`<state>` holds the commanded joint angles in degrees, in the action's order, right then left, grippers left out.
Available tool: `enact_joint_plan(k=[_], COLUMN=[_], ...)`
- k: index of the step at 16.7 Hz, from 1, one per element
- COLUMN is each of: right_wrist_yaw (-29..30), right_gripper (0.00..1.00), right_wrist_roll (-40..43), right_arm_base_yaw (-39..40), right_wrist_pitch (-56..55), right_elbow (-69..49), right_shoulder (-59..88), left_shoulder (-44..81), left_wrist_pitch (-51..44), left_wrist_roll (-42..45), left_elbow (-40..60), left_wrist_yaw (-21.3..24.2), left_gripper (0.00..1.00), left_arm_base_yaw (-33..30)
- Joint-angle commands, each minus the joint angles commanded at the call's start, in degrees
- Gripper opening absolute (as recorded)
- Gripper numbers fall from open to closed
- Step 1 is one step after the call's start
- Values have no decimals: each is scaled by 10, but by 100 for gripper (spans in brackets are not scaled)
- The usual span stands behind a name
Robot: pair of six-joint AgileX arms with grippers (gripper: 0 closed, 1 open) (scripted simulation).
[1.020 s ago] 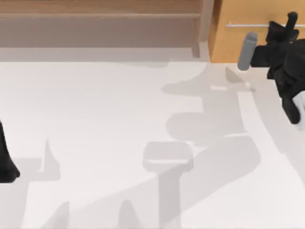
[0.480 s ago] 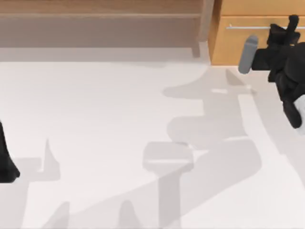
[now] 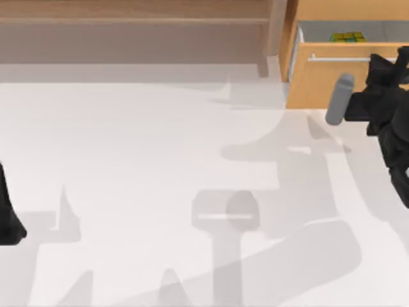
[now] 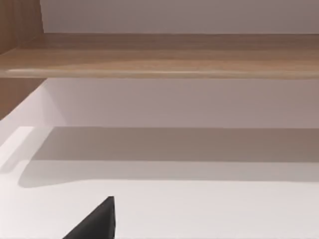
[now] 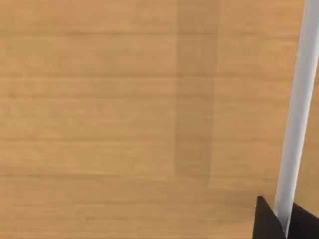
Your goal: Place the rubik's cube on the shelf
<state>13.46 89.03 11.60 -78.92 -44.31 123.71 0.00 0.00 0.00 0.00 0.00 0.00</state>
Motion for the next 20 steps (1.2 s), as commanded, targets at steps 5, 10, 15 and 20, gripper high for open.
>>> enact_joint_plan(k=[5,10,15,20], right_wrist_yaw=[1,20,27,40], right_gripper=[0,0,0,0], right_wrist_roll=[-1,-2,-1,-2], right_arm_base_yaw=[0,18,26,38], right_wrist_pitch=[-5,-64,-91,-122], right_elbow=[7,112,149,188], right_shoulder=[-3,-40,-56,-66], left_shoulder=[0,0,0,0], left_wrist_pitch=[0,0,0,0], left_wrist_roll=[0,0,0,0], left_elbow=[0,0,0,0], left_wrist_yaw=[0,0,0,0], left_gripper=[100,100,100,100], left_arm_base_yaw=[0,0,0,0])
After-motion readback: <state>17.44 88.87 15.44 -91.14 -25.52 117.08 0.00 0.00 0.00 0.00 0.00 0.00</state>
